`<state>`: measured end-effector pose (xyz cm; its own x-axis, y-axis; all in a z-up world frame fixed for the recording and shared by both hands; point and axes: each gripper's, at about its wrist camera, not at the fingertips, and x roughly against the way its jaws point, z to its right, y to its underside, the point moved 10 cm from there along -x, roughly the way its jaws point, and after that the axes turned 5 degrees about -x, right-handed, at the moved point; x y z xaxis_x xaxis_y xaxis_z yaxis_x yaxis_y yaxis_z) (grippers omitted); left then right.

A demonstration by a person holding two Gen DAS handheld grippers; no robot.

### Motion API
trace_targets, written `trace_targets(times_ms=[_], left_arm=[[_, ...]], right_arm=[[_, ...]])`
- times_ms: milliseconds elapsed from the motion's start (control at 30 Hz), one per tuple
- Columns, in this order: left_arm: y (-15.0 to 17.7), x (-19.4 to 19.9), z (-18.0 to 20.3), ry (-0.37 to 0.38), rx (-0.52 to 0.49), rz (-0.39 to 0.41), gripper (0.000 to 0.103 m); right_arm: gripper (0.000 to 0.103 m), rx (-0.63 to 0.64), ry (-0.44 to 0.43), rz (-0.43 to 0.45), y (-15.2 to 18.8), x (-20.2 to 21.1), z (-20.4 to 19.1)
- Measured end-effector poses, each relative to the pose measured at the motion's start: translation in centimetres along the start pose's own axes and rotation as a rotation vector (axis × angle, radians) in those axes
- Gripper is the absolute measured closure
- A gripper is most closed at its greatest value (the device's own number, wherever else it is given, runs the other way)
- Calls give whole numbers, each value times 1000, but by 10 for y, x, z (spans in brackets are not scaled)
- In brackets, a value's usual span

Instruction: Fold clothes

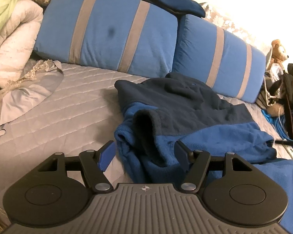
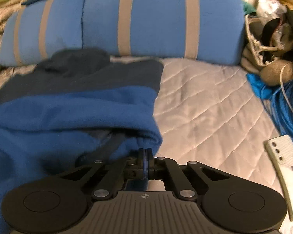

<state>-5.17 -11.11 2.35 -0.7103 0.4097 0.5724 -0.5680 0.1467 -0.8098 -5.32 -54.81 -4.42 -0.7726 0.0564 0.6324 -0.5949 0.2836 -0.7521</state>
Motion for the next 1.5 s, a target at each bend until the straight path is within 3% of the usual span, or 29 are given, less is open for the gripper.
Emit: trace_targets(times_ms=[67,167,233,300,333,367,400,433,500,667,1033,1133,1233,1367,1500], left_arm=[[0,1,1,-5,-5,4,38],[-1,1,2,-9,3,9,38],[0,2,3,-10,6,11,38],[1,2,3,-9,8,11,38],[1,2,4,-9,8,11,38],[2,2,4,-8,9,11,38],[2,2,5,-8,10,11,38],[2,3,5,-8,11,11,37],[3,3,5,-7,13,11,37],[4,2,4,-3,15,5,37],[3,3,6,5,21,4,37],[3,3,6,5,23,4,37],[2,4,6,5,24,3,37],[1,4,7,5,27,3,37],[2,6,7,2,26,1,37]], right_arm=[[86,-64,-5,55,-14,4,4],[80,-63,-16,61,-27,-6,0],[70,-33,-24,47,-30,-15,-8],[48,4,-35,31,-32,-24,-18],[48,28,-33,27,-31,-30,-22],[55,42,-29,12,-28,-34,-24],[85,54,-25,-5,-24,-39,-26],[95,64,-24,-24,-18,-42,-28],[97,109,-9,-21,-9,-39,-33],[99,173,4,-17,8,-25,-41],[98,131,-74,-65,20,-8,-37],[92,40,-91,16,4,5,-27],[80,-108,-98,79,-16,8,-6],[74,-292,-104,61,-27,-12,25],[73,-385,-138,-5,-15,-32,33]])
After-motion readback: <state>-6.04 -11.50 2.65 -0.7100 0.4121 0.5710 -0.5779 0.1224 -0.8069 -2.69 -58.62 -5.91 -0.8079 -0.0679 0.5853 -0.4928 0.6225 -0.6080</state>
